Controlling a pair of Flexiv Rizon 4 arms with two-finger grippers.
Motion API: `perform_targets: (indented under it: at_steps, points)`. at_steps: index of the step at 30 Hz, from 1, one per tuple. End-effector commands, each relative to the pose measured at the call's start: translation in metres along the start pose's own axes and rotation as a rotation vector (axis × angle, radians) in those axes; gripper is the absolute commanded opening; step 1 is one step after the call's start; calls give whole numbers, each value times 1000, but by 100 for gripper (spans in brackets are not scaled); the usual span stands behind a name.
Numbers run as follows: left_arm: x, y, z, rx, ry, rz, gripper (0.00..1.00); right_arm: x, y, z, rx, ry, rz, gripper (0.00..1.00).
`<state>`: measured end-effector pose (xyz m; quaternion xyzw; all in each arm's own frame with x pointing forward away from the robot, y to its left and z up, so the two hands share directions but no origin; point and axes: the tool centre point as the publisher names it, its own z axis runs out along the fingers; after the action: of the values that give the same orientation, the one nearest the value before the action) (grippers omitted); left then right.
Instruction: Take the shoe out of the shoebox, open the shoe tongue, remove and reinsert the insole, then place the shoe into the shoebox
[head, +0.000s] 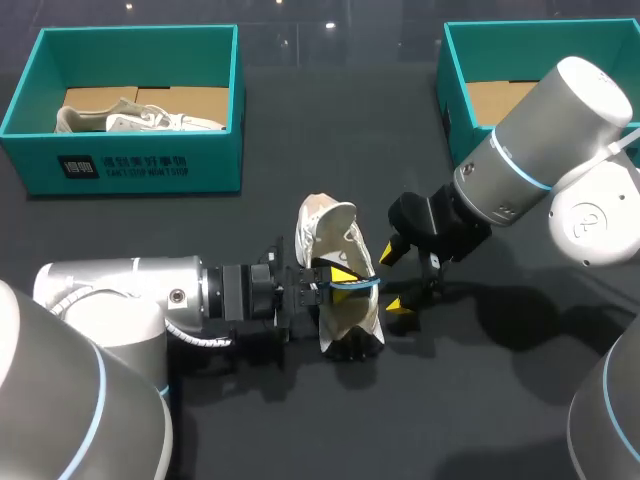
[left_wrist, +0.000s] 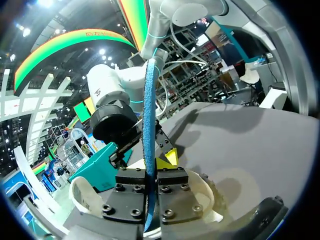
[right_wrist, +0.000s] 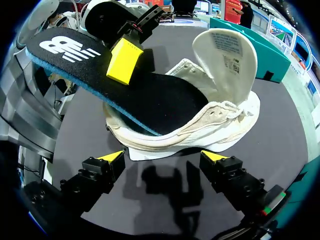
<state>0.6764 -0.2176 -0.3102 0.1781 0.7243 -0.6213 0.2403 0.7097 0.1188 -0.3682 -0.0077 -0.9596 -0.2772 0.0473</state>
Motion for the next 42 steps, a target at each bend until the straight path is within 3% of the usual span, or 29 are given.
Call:
perform_targets:
  at_steps: [1, 12, 18, 19, 20, 21, 22, 32, 36, 39, 42]
  points:
    - [4, 18, 0, 16, -7, 6, 0, 0, 0, 1, 2, -1, 0, 100]
    - [2, 45, -2, -40, -43, 9, 0, 0, 0, 1, 2, -1, 0, 100]
    - [3, 38, -4, -36, -41, -7, 0, 0, 0, 1, 2, -1, 0, 100]
    - [3, 36, -4, -34, -41, -7, 2, 0, 0, 1, 2, -1, 0, 100]
    - [3, 33, -5, -29, -41, -9, 21, 0, 0, 1, 2, -1, 0, 100]
    - [5, 29, -5, -26, -41, -8, 33, 0, 0, 1, 2, -1, 0, 100]
    - [5, 26, -5, -22, -42, -7, 36, 0, 0, 1, 2, -1, 0, 100]
    - [-2, 2, -5, 13, -50, 9, 38, 0, 0, 1, 2, -1, 0, 100]
    - [-5, -2, -1, 9, -46, 17, 33, 0, 0, 1, 2, -1, 0, 100]
    - [-7, -4, 2, 3, -42, 27, 0, 0, 0, 1, 2, -1, 0, 100]
    - [-7, -6, 5, -4, -37, 42, 0, 0, 0, 1, 2, -1, 0, 100]
